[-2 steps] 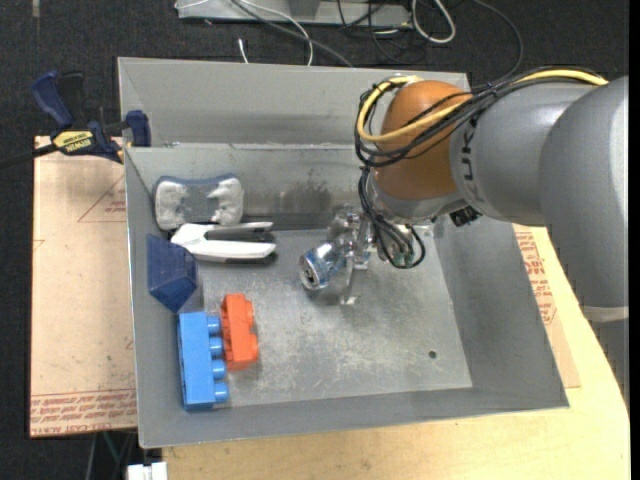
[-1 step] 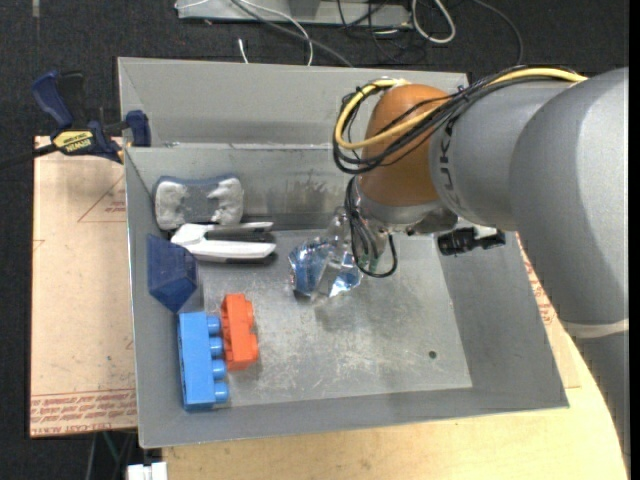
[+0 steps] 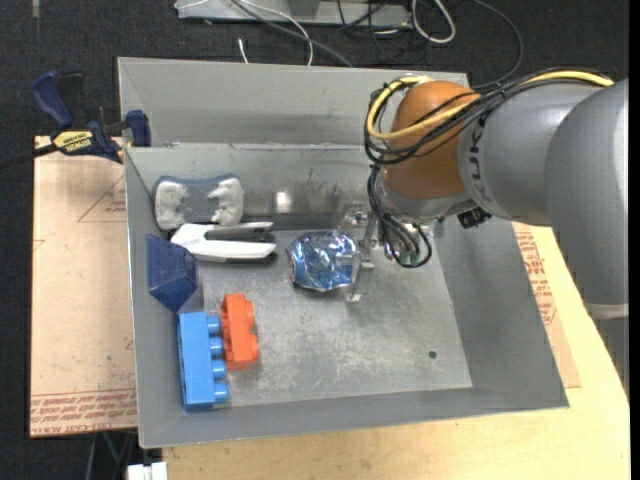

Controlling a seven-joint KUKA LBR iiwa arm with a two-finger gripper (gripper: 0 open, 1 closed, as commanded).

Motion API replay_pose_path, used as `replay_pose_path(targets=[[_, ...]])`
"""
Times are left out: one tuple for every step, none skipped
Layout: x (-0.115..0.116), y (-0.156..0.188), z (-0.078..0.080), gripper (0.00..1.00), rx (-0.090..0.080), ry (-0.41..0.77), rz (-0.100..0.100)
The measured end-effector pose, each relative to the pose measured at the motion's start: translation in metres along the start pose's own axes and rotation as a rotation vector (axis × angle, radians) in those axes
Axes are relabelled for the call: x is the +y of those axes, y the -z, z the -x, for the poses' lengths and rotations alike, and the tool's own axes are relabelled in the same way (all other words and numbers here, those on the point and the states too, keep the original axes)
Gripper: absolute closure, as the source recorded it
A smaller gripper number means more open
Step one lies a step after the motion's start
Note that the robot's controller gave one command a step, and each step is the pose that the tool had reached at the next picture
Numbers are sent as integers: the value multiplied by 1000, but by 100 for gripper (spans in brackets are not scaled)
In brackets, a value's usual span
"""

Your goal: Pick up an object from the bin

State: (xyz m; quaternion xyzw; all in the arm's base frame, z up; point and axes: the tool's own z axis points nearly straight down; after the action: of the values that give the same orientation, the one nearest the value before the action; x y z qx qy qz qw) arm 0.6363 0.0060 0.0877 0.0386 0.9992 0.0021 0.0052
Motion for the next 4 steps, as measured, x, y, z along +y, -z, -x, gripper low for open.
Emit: replay_pose_path(targets=[[18,-12,7,0,-4,-279,7],[4,-5,2,0,-4,-32,1],[21,-15,5,0,-6,-242,8],[3,-9,1,0,-7,-57,2]])
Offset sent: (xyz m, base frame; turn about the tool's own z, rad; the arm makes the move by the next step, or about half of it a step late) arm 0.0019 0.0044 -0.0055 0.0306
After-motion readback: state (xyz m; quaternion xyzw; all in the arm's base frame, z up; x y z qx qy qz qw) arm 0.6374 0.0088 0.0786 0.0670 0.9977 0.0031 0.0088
